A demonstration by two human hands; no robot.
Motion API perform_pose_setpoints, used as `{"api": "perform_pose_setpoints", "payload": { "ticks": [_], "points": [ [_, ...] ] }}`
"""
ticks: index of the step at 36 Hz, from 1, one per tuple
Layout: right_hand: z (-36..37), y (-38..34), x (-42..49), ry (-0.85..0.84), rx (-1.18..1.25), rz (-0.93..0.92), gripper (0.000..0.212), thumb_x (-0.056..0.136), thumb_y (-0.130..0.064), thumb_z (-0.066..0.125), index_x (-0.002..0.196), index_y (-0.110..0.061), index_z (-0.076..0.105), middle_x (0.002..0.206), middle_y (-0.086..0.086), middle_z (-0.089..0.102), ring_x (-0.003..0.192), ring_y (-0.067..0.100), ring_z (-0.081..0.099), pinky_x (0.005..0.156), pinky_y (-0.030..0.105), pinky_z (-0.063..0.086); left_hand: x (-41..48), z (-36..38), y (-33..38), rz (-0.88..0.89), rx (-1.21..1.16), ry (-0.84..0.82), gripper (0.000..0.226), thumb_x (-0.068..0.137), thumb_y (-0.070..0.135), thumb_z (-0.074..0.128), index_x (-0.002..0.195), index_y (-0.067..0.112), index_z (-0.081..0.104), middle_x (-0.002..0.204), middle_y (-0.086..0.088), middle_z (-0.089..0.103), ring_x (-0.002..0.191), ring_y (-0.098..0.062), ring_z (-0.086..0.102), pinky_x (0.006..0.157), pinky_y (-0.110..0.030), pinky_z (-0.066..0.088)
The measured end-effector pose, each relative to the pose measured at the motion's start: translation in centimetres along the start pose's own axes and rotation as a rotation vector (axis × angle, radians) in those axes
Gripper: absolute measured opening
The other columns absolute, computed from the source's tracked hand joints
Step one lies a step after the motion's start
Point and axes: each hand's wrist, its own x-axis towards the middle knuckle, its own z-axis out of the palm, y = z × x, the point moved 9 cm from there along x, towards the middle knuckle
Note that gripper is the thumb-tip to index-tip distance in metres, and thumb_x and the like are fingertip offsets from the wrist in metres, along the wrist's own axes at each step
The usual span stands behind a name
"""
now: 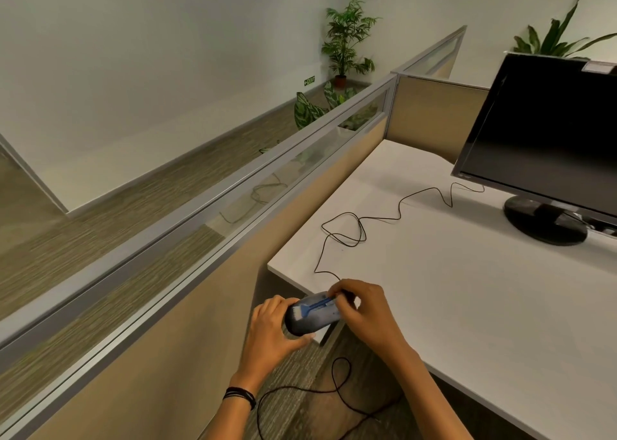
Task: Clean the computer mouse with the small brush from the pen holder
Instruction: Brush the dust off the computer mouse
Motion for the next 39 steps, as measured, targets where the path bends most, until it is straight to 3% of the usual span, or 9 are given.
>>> {"api": "perform_pose_setpoints", "payload": {
  "ticks": [5,12,17,22,25,28,31,36,39],
  "points": [
    [2.6,-0.1,-0.1,-0.149,-0.095,0.020,0.016,0.085,-0.014,0.050,0.086,-0.017,0.066,0.081,0.002,0.068,0.071,0.009,0.058,0.066,0.025,0.047,0.1,0.7,-0.5,-0.029,-0.019,-0.024,0.066,0.062,0.068,0.065,0.115,0.031,0.049,0.099,0.017,0.046,0.096,-0.005,0.042,0.086,-0.019,0.029],
    [0.1,0.2,0.1,0.001,-0.174,0.071,0.013,0.084,-0.011,0.054,0.080,-0.009,0.066,0.079,0.010,0.068,0.069,0.016,0.057,0.065,0.021,0.041,-0.1,-0.2,0.4,-0.003,-0.003,0.001,0.061,0.063,0.064,0.065,0.113,0.033,0.049,0.096,0.018,0.045,0.093,-0.002,0.042,0.081,-0.013,0.027],
    [0.8,-0.6,0.0,-0.048,-0.044,0.065,0.015,0.083,-0.009,0.053,0.079,-0.012,0.067,0.074,0.000,0.065,0.069,0.011,0.059,0.066,0.017,0.045,-0.1,-0.2,0.8,0.010,-0.015,0.007,0.061,0.064,0.059,0.068,0.112,0.026,0.053,0.094,0.016,0.046,0.090,-0.002,0.042,0.082,-0.015,0.025],
    [2.7,0.3,0.1,-0.114,-0.121,0.082,0.015,0.085,-0.014,0.052,0.085,-0.015,0.067,0.082,0.005,0.069,0.071,0.010,0.060,0.066,0.019,0.045,-0.1,-0.1,0.9,0.009,-0.025,0.001,0.061,0.064,0.057,0.071,0.114,0.028,0.051,0.097,0.017,0.045,0.094,0.000,0.040,0.084,-0.012,0.024],
    [1.4,0.5,0.1,-0.034,-0.151,0.096,0.013,0.085,-0.013,0.054,0.085,-0.012,0.067,0.081,0.007,0.068,0.069,0.010,0.058,0.064,0.016,0.041,-0.2,-0.4,1.1,0.006,-0.015,0.017,0.062,0.064,0.057,0.070,0.116,0.028,0.051,0.099,0.017,0.044,0.094,0.000,0.037,0.084,-0.013,0.024],
    [0.0,0.6,0.1,0.023,-0.118,0.090,0.014,0.083,-0.013,0.055,0.076,-0.018,0.066,0.070,-0.006,0.063,0.065,0.007,0.054,0.063,0.018,0.041,-0.3,-0.7,1.4,0.009,-0.017,0.023,0.063,0.064,0.062,0.064,0.115,0.030,0.051,0.100,0.018,0.043,0.094,0.001,0.036,0.083,-0.014,0.026],
    [-0.3,0.6,0.0,0.098,-0.038,0.117,0.012,0.083,-0.037,0.057,0.072,-0.040,0.061,0.064,-0.025,0.057,0.067,0.005,0.058,0.060,0.016,0.041,-0.2,-0.6,1.6,0.013,-0.014,0.018,0.065,0.063,0.065,0.060,0.116,0.028,0.052,0.101,0.017,0.043,0.095,-0.001,0.037,0.084,-0.015,0.024],
    [1.8,-0.1,-0.4,-0.139,-0.152,0.064,0.014,0.085,-0.013,0.052,0.081,-0.017,0.065,0.072,-0.007,0.058,0.064,0.006,0.055,0.060,0.015,0.040,0.0,-0.3,1.7,0.021,-0.024,0.006,0.066,0.063,0.065,0.064,0.114,0.024,0.053,0.099,0.013,0.049,0.094,-0.003,0.041,0.085,-0.015,0.025],
    [1.0,0.2,-0.4,-0.070,-0.186,0.080,0.014,0.085,-0.013,0.052,0.080,-0.013,0.065,0.071,0.000,0.061,0.064,0.008,0.054,0.061,0.019,0.040,0.0,-0.3,1.8,0.023,-0.022,0.012,0.065,0.063,0.064,0.064,0.113,0.025,0.053,0.098,0.014,0.048,0.093,-0.003,0.041,0.084,-0.014,0.025]
  ]
}}
